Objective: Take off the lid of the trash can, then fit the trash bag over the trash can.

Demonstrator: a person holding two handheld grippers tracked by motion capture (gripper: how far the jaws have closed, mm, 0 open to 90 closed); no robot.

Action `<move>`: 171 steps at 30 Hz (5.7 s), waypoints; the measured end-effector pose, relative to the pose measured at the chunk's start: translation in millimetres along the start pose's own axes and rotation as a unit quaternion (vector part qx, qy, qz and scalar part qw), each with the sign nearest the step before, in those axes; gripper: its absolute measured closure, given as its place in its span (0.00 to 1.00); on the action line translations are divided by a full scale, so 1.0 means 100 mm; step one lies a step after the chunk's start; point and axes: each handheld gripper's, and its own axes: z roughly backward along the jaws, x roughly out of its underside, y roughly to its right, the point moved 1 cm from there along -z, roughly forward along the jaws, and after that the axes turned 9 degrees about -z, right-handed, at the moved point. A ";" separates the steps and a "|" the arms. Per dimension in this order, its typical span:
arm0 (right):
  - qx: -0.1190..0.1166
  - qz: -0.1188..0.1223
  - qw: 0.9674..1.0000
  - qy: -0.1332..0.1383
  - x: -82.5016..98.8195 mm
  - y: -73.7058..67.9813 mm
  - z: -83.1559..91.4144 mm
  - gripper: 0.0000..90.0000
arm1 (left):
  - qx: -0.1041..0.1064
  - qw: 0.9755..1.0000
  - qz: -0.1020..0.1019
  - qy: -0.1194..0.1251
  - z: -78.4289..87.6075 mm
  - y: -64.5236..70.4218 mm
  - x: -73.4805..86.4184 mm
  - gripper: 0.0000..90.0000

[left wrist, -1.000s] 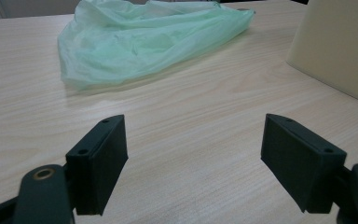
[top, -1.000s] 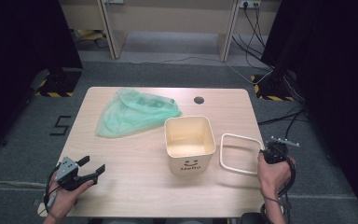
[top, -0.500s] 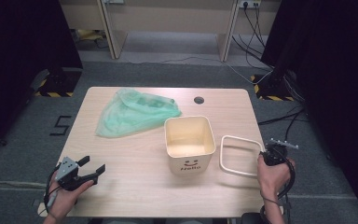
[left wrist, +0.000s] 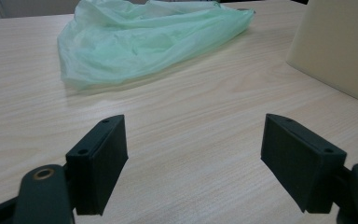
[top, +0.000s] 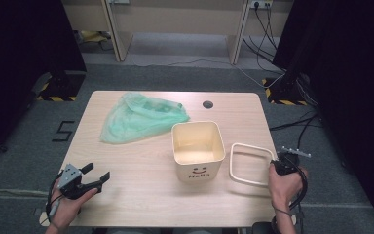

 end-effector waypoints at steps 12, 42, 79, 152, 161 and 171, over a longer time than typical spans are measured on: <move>0.004 -0.001 1.000 -0.004 0.05 0.03 -0.03 0.91 | 0.000 1.000 0.000 0.000 0.00 0.00 0.00 0.24; 0.011 -0.004 1.000 -0.017 0.15 0.09 -0.13 0.91 | 0.000 1.000 0.000 0.000 0.00 0.00 0.00 0.24; 0.006 -0.013 1.000 -0.012 0.16 0.10 -0.13 0.72 | 0.000 1.000 0.000 0.000 -0.01 0.01 0.00 0.24; -0.034 0.021 0.998 0.043 -0.06 -0.10 0.14 0.62 | 0.047 0.984 -0.121 -0.121 -1.93 -0.28 -0.65 0.32; -0.038 0.019 0.998 0.042 -0.08 -0.09 0.14 0.63 | 0.062 0.985 -0.100 -0.130 -2.01 -0.26 -0.65 0.49; -0.042 0.020 0.998 0.040 -0.07 -0.11 0.14 0.63 | 0.087 0.984 -0.063 -0.141 -2.05 -0.27 -0.69 0.84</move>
